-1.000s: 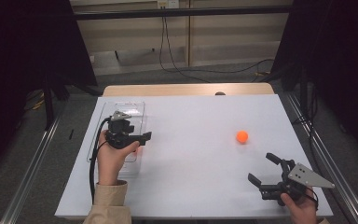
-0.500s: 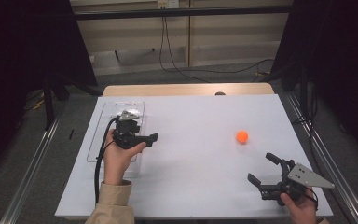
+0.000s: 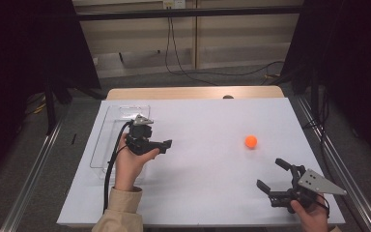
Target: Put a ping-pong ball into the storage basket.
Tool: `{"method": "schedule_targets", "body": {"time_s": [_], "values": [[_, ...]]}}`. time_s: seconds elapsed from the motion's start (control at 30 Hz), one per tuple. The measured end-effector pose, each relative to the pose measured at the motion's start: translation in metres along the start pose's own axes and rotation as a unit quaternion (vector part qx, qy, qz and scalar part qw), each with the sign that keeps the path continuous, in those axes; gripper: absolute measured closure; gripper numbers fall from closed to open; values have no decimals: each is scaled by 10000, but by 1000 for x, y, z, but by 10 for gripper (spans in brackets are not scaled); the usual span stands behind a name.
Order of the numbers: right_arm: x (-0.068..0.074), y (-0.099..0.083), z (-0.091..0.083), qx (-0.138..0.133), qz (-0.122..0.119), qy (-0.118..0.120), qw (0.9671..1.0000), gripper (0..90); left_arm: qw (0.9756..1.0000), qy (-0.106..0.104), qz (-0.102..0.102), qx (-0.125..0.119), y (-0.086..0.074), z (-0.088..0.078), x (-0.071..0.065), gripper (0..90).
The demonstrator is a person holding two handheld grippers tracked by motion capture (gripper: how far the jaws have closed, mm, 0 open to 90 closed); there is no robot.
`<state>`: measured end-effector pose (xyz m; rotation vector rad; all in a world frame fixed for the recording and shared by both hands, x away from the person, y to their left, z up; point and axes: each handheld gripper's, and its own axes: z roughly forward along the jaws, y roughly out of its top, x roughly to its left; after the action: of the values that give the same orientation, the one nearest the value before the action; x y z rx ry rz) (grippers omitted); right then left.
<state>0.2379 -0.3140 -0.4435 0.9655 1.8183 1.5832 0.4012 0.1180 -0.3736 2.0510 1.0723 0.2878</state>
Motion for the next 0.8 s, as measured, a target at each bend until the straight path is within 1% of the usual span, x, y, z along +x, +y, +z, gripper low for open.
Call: {"method": "schedule_targets", "body": {"time_s": [0.03, 0.1, 0.17, 0.2, 0.3, 0.33, 0.37, 0.43, 0.47, 0.53, 0.6, 0.67, 0.8], "values": [[0, 0, 0, 3, 0, 1, 10000, 14, 10000, -31, -25, -1, 0, 1, -1, 146], [-1, 0, 0, 6, 1, -6, 10000, 14, 10000, -48, 17, 12, 1, 2, -2, 141], [0, 0, 0, 10, -3, -1, 10000, 14, 10000, -42, 0, 2, 1, 4, -4, 134], [0, 0, 0, 8, -8, 0, 10000, 14, 10000, -46, 66, 51, 1, 4, -4, 127], [0, 0, 0, 13, -1, 5, 10000, 14, 9999, -62, 60, 60, 1, 7, -7, 115], [0, 0, 0, 10, -9, 2, 10000, 14, 9999, -53, 116, 70, 2, 7, -7, 114], [0, 0, 0, 6, -3, 4, 10000, 14, 9999, -76, 91, 60, 2, 9, -9, 114], [0, 0, 0, 7, -3, 4, 10000, 14, 9998, -110, 136, 71, 2, 10, -10, 111], [0, 0, 0, 8, -3, 5, 10000, 14, 9999, -114, 103, 40, 2, 12, -12, 110], [0, 0, 0, 15, -9, 7, 10000, 14, 9998, -121, 161, 53, 3, 13, -14, 107], [0, 0, 0, 20, -6, 18, 10000, 14, 9998, -154, 116, 41, 3, 15, -16, 104], [0, 0, 0, 26, -4, 20, 10000, 14, 9997, -149, 177, 56, 3, 15, -16, 103], [-1, 0, 0, 26, -5, 19, 10000, 14, 9997, -166, 186, 33, 4, 17, -19, 103]]}}
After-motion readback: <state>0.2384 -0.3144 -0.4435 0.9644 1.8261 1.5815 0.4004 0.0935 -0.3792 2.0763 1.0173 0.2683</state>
